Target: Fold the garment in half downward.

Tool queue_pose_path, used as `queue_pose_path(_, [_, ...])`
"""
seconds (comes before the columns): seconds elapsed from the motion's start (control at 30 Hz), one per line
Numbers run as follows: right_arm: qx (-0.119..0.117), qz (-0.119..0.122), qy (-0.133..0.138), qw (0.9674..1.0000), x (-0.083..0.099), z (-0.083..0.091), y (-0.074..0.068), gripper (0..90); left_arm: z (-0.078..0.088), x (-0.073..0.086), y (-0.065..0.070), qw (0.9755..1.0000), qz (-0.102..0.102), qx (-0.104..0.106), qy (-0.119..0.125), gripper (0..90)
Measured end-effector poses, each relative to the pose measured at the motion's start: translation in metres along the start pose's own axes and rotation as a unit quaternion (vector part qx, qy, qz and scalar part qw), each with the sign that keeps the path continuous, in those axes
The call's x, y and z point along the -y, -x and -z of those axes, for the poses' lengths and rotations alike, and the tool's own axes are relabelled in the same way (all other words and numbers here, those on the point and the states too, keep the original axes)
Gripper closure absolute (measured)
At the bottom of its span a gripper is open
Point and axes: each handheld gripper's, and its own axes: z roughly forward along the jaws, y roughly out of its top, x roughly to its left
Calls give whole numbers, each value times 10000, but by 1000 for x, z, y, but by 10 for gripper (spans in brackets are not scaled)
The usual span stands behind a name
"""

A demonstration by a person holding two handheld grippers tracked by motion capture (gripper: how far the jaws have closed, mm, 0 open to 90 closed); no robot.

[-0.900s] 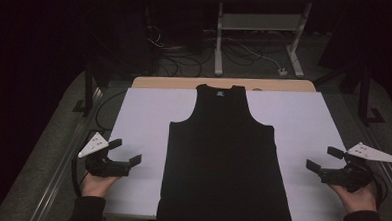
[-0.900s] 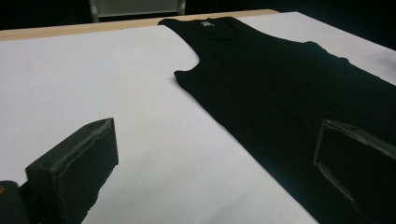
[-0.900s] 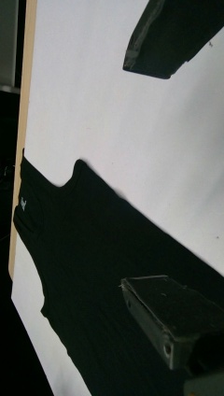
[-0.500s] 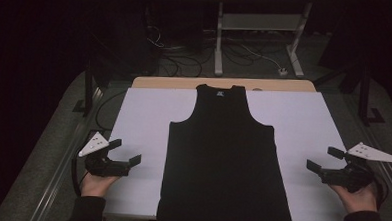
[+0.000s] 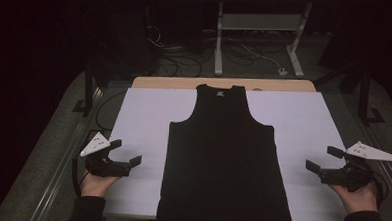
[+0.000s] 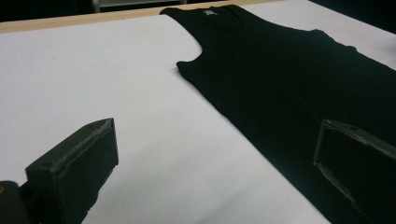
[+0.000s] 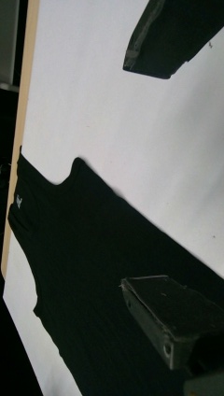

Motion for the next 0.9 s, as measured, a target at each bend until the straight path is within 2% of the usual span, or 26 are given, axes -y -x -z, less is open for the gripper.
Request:
queue_pose_path(0.2, [13, 14, 4, 10000, -4, 0, 0, 0, -3, -1, 1, 9999, -7, 12, -116, 0])
queue_pose_path(0.43, [-75, 44, -139, 9999, -14, -8, -3, 0, -7, -11, 8, 9994, -279, 46, -215, 0])
queue_pose_path(0.63, [-137, 121, -186, 9997, -24, -12, -5, 0, -13, -17, 5, 9993, -260, 139, -233, 0])
queue_pose_path(0.73, [-176, 145, -214, 9995, -30, -15, -4, 0, -17, -26, 4, 9988, -344, 137, -330, 0])
queue_pose_path(0.9, [-226, 171, -225, 9993, -40, -16, -3, 0, -17, -36, 3, 9985, -421, 139, -324, 0])
